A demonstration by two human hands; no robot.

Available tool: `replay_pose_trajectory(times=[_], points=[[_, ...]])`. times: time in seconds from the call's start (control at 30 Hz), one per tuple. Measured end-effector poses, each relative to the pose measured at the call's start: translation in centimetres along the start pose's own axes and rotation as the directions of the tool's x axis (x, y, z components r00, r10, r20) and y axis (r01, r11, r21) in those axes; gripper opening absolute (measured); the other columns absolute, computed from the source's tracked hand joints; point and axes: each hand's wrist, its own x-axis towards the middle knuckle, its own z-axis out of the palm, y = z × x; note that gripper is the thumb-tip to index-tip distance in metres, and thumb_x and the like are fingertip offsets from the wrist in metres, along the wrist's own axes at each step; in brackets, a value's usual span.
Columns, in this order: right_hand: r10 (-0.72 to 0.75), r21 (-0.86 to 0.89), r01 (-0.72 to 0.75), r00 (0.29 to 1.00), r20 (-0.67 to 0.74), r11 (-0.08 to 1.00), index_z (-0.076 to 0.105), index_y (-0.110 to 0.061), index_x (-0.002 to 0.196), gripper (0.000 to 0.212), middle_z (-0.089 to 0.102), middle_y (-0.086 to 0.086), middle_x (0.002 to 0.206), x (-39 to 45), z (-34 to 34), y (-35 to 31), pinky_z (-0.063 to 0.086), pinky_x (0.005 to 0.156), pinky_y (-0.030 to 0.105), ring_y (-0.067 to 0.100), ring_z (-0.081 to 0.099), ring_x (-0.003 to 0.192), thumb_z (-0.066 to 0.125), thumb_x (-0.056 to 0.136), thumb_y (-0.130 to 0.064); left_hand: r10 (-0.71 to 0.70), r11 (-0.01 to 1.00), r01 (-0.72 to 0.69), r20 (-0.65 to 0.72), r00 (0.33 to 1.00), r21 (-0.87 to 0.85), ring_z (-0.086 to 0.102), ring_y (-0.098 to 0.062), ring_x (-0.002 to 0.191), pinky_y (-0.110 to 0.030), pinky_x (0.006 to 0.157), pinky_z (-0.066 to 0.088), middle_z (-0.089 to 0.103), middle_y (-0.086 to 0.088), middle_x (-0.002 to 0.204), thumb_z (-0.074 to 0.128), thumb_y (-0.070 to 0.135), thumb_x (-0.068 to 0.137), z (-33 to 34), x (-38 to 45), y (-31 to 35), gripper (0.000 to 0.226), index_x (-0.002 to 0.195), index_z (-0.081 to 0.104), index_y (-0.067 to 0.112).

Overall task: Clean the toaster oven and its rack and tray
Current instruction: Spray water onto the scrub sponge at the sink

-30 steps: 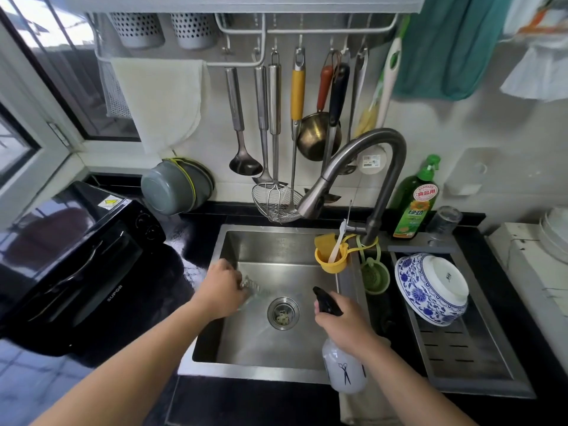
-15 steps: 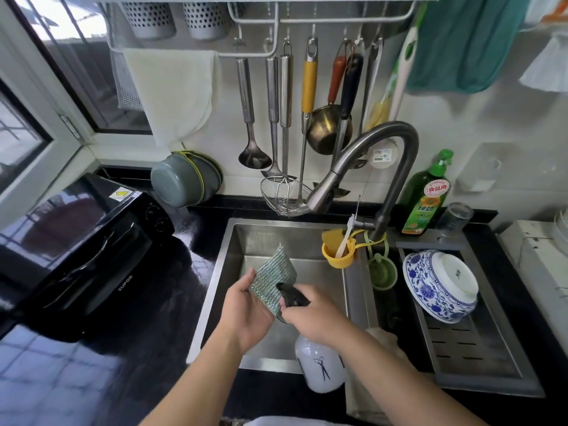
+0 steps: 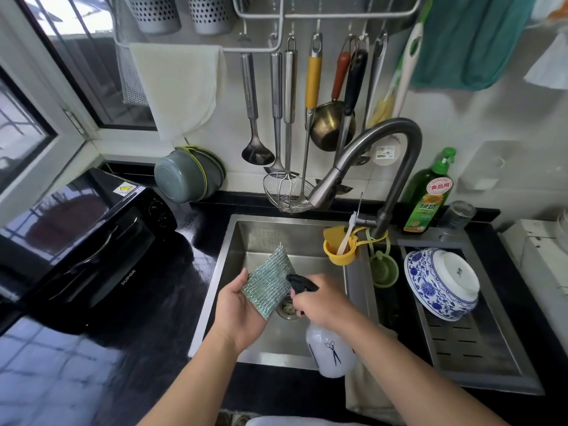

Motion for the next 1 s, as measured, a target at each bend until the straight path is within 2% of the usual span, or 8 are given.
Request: replay_pose_trajectory(times=[0.07, 0.2, 0.37, 0.47, 0.7, 0.77, 0.9, 1.0], points=[[0.026, 0.002, -0.026, 1.000, 0.009, 1.000, 0.062, -0.017, 0.072, 0.013, 0.062, -0.004, 0.063, 0.2, -0.5, 0.1, 0.057, 0.071, 0.048, 0.026, 0.067, 0.072, 0.059, 0.066, -0.028, 0.001, 1.000, -0.001, -0.021, 1.000, 0.007, 0.053, -0.042, 0.136, -0.052, 0.121, 0.033, 0.062, -0.025, 0.139, 0.038, 0.036, 0.109, -0.1, -0.3, 0.1, 0.053, 0.141, 0.056, -0.002], [0.053, 0.044, -0.054, 0.998, 0.037, 0.998, 0.069, -0.015, 0.086, 0.014, 0.067, 0.000, 0.082, 0.0, -1.7, -0.1, 0.044, 0.068, 0.031, 0.020, 0.062, 0.081, 0.065, 0.074, -0.022, -0.006, 1.000, 0.006, -0.036, 0.999, 0.014, 0.061, -0.045, 0.127, -0.055, 0.109, 0.047, 0.064, -0.026, 0.135, 0.037, 0.039, 0.109, 0.0, -0.9, 0.4, 0.053, 0.137, 0.058, 0.000], [0.073, 0.101, -0.080, 0.995, 0.069, 0.992, 0.069, -0.011, 0.065, 0.022, 0.069, 0.009, 0.072, 0.5, -2.2, 0.2, 0.054, 0.075, 0.042, 0.028, 0.066, 0.076, 0.059, 0.046, -0.017, -0.002, 1.000, 0.003, -0.066, 0.998, 0.021, 0.066, -0.046, 0.117, -0.058, 0.114, 0.040, 0.066, -0.027, 0.131, 0.039, 0.039, 0.108, -0.2, -1.1, 0.5, 0.052, 0.132, 0.060, -0.003], [0.079, 0.143, -0.092, 0.993, 0.088, 0.985, 0.071, -0.009, 0.068, 0.025, 0.071, 0.008, 0.074, 0.5, -2.5, 0.5, 0.053, 0.076, 0.036, 0.023, 0.065, 0.077, 0.056, 0.049, -0.014, -0.004, 0.999, 0.007, -0.096, 0.995, 0.040, 0.068, -0.044, 0.115, -0.055, 0.114, 0.041, 0.067, -0.026, 0.129, 0.041, 0.038, 0.108, -0.4, -1.1, 0.6, 0.051, 0.129, 0.062, -0.003], [0.162, 0.202, -0.163, 0.987, 0.023, 0.966, 0.073, -0.020, 0.085, 0.039, 0.075, 0.006, 0.089, 0.3, -2.8, 2.9, 0.053, 0.094, 0.049, 0.028, 0.069, 0.099, 0.063, 0.047, -0.024, 0.066, 0.937, 0.028, -0.254, 0.965, 0.348, 0.070, -0.031, 0.093, -0.040, 0.081, 0.061, 0.070, -0.024, 0.117, 0.050, 0.010, 0.105, -1.4, 0.7, 0.2, 0.033, 0.132, 0.060, -0.007], [0.163, 0.211, -0.162, 0.986, 0.010, 0.964, 0.072, -0.021, 0.083, 0.040, 0.074, 0.010, 0.092, -0.1, -2.9, 3.4, 0.052, 0.094, 0.051, 0.031, 0.069, 0.098, 0.063, 0.045, -0.026, 0.065, 0.939, 0.024, -0.244, 0.968, 0.344, 0.072, -0.033, 0.089, -0.040, 0.073, 0.065, 0.071, -0.025, 0.111, 0.053, -0.007, 0.098, -2.1, 0.8, 0.3, 0.031, 0.129, 0.059, -0.005], [0.157, 0.208, -0.153, 0.988, 0.000, 0.966, 0.072, -0.021, 0.085, 0.034, 0.074, 0.009, 0.093, -0.9, -3.1, 3.8, 0.052, 0.094, 0.050, 0.032, 0.068, 0.100, 0.062, 0.052, -0.024, -0.003, 0.935, 0.034, -0.088, 0.996, 0.353, 0.068, -0.039, 0.102, -0.048, 0.083, 0.062, 0.064, -0.030, 0.123, 0.065, -0.018, 0.069, -2.7, 0.4, 0.5, 0.068, 0.136, 0.056, -0.006], [0.152, 0.216, -0.146, 0.988, -0.009, 0.965, 0.073, -0.018, 0.087, 0.031, 0.075, 0.006, 0.092, -1.3, -3.3, 3.8, 0.053, 0.090, 0.044, 0.031, 0.067, 0.101, 0.060, 0.059, -0.018, -0.072, 0.932, 0.083, -0.045, 0.996, 0.353, 0.071, -0.037, 0.092, -0.044, 0.080, 0.060, 0.065, -0.030, 0.115, 0.051, -0.016, 0.065, -2.0, 0.3, 0.0, 0.057, 0.121, 0.061, -0.011]])
